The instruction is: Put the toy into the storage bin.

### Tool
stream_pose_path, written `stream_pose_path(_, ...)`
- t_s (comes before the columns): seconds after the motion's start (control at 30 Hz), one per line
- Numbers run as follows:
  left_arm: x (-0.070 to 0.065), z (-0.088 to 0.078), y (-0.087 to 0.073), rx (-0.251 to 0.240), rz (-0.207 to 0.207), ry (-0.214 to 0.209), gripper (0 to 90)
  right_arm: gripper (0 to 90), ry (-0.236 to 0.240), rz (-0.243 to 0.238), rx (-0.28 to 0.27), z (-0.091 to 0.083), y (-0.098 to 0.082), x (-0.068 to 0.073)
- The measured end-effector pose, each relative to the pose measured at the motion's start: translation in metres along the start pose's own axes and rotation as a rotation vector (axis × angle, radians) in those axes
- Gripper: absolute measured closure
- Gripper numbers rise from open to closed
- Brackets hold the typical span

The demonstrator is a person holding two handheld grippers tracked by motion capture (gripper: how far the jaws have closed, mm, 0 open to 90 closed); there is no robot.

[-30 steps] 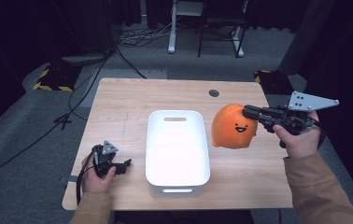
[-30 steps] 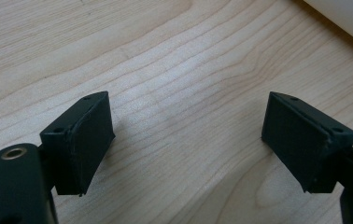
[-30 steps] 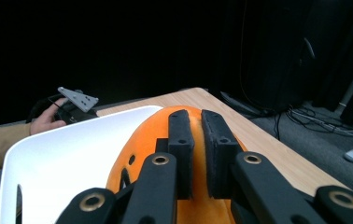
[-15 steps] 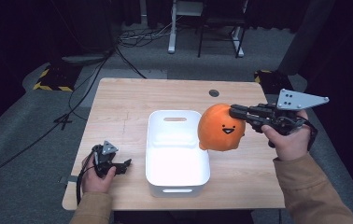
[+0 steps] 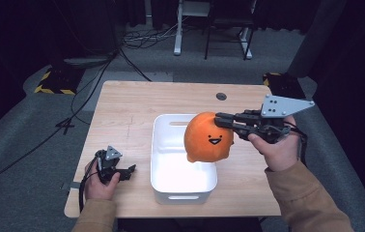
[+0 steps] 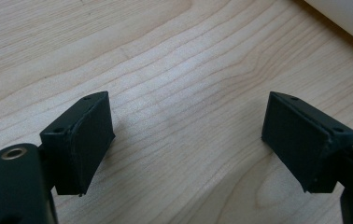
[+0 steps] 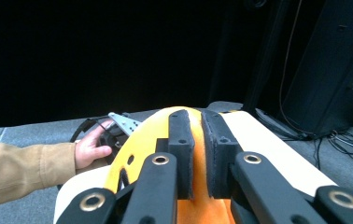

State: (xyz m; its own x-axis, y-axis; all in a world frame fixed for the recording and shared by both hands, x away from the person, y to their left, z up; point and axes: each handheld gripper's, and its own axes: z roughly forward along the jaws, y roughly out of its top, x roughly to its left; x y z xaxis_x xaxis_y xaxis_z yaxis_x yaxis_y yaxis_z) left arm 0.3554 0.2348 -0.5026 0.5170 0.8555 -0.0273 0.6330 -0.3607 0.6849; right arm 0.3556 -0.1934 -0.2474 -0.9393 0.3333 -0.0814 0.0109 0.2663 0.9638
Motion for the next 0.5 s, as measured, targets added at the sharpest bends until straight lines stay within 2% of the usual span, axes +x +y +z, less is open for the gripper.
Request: stream_pose_path(0.5, 0.000, 0.000, 0.000, 0.000, 0.000, 0.000, 17.0, 83.1, 0.071, 0.015, 0.055, 0.042, -0.014, 0.016)
